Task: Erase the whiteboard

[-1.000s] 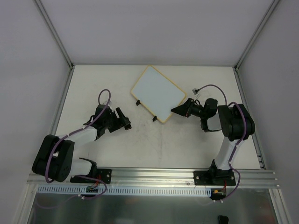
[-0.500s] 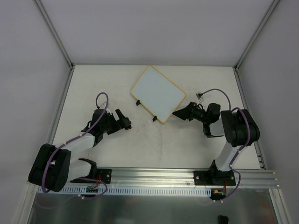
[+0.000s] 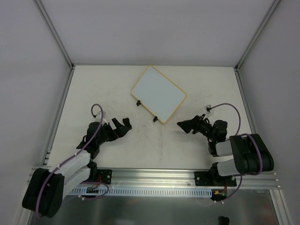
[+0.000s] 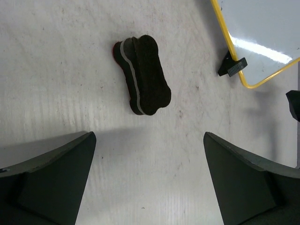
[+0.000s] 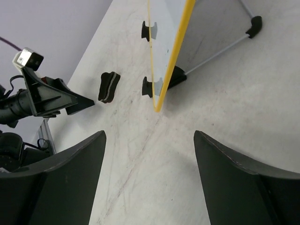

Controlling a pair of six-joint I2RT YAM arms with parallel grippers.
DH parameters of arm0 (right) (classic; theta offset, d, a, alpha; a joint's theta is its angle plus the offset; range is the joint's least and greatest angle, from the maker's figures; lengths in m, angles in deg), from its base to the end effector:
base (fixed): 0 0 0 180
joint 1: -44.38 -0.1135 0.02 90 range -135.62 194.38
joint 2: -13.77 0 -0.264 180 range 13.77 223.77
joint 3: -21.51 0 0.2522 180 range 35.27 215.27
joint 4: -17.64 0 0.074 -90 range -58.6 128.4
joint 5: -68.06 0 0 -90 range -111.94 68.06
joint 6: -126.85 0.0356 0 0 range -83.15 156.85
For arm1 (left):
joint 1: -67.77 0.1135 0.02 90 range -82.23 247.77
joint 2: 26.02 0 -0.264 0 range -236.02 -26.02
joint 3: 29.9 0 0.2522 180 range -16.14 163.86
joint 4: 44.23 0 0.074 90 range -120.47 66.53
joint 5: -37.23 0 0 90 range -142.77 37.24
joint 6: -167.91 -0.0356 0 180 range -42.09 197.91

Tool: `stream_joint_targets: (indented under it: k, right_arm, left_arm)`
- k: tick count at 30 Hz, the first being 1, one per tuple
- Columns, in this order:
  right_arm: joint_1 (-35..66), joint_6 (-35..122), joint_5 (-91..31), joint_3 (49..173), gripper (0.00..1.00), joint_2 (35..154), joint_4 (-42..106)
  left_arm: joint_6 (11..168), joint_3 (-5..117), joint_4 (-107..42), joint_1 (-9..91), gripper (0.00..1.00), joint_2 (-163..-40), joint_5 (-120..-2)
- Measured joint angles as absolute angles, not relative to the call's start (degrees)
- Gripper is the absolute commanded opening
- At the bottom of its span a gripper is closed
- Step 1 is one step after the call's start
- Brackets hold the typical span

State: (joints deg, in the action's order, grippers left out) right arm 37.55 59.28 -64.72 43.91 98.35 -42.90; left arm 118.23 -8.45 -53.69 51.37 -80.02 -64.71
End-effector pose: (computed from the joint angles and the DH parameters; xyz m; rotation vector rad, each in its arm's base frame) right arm 0.2085 0.0493 0.1504 -0.3797 1.6395 0.9821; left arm 0.1682 -0.0572 0.1487 -0.2876 2.0446 -0.8361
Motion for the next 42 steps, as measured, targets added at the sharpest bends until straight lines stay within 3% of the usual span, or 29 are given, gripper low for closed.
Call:
stream_joint_targets:
  k: [4, 11, 16, 20, 22, 29, 42]
  right_arm:
    - [36.9, 58.8, -60.0, 37.9, 0.81, 90.5, -42.4]
    - [35.4, 58.9, -54.0, 37.6, 0.88, 79.0, -41.5]
    - [32.3, 56.0, -45.8, 37.6, 0.89, 54.0, -26.2]
    - [29.0, 53.1, -39.0, 37.5, 0.95, 31.9, -8.4]
    - [28.8, 52.6, -37.2, 37.5, 0.95, 27.1, -4.6]
    - [28.6, 52.9, -33.9, 37.5, 0.97, 33.2, 2.4]
    - [27.9, 53.1, -34.2, 37.5, 0.97, 41.8, -0.4]
  left_arm:
    - [118.3, -12.3, -54.2, 51.4, 0.99, -73.7, -64.7]
    - [118.3, -13.2, -54.9, 51.3, 0.99, -67.7, -64.7]
    - [118.3, -13.3, -55.6, 51.2, 0.99, -62.9, -64.8]
    - [118.3, -13.3, -56.2, 51.2, 0.99, -59.1, -64.8]
    - [118.3, -13.3, -56.4, 51.2, 0.99, -57.9, -64.8]
    - [118.3, -13.3, -56.8, 50.9, 0.99, -57.4, -65.6]
    - [118.3, -13.3, -57.4, 50.9, 0.99, -57.4, -65.8]
